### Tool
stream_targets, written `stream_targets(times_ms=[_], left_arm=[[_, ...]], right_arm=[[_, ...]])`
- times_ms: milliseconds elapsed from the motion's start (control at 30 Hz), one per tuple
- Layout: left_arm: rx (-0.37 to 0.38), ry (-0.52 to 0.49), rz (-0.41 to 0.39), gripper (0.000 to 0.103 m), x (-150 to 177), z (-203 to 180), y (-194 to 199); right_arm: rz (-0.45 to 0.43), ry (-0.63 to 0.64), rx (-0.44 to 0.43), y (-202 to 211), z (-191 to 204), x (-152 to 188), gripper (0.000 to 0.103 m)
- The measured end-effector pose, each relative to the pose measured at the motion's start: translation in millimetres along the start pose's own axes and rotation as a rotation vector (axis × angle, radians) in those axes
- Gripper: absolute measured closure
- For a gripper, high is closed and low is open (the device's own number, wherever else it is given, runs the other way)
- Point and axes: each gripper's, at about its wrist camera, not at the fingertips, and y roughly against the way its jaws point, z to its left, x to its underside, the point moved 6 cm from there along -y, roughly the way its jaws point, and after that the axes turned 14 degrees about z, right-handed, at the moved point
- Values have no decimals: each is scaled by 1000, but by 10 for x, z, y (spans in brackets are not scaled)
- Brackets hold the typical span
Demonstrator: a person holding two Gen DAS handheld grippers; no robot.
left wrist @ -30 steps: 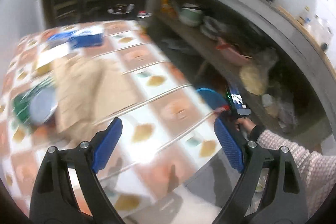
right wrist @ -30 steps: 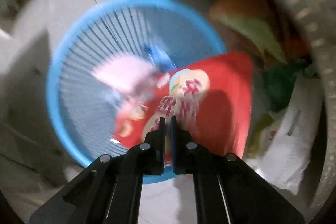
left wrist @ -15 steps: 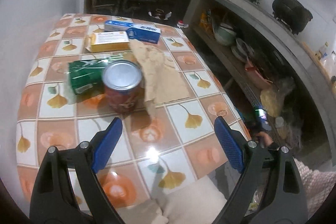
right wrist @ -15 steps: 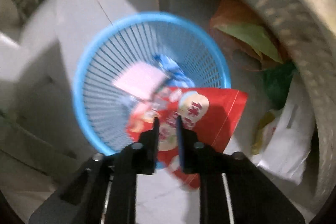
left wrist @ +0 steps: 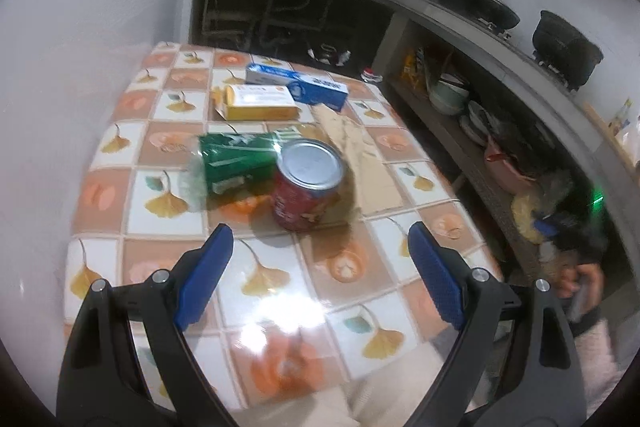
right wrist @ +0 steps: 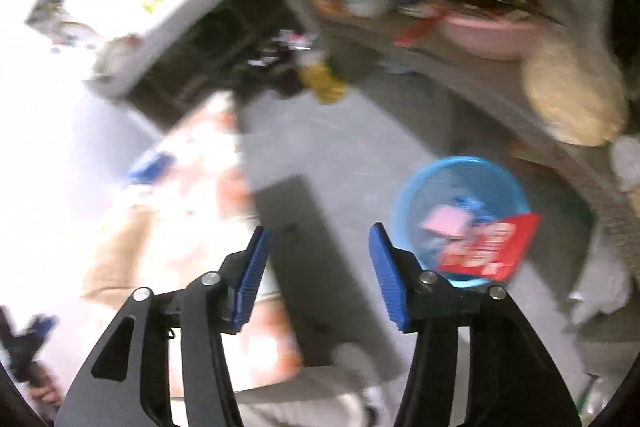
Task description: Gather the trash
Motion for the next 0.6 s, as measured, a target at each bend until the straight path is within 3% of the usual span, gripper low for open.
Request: stream_targets(times_ms=[200,367,600], left_arm=[[-113,-138,-92,18,-78,-6,-223],[-147,-243,-115,18,-145,-75,-521],[-186,-293,-87,24,-293,-15,-962]], right_arm=[[113,109,-226,-184,1177,222,41],[200,183,-321,-486,1865,452,40],[296,202,-385,-861,2235,623,40]])
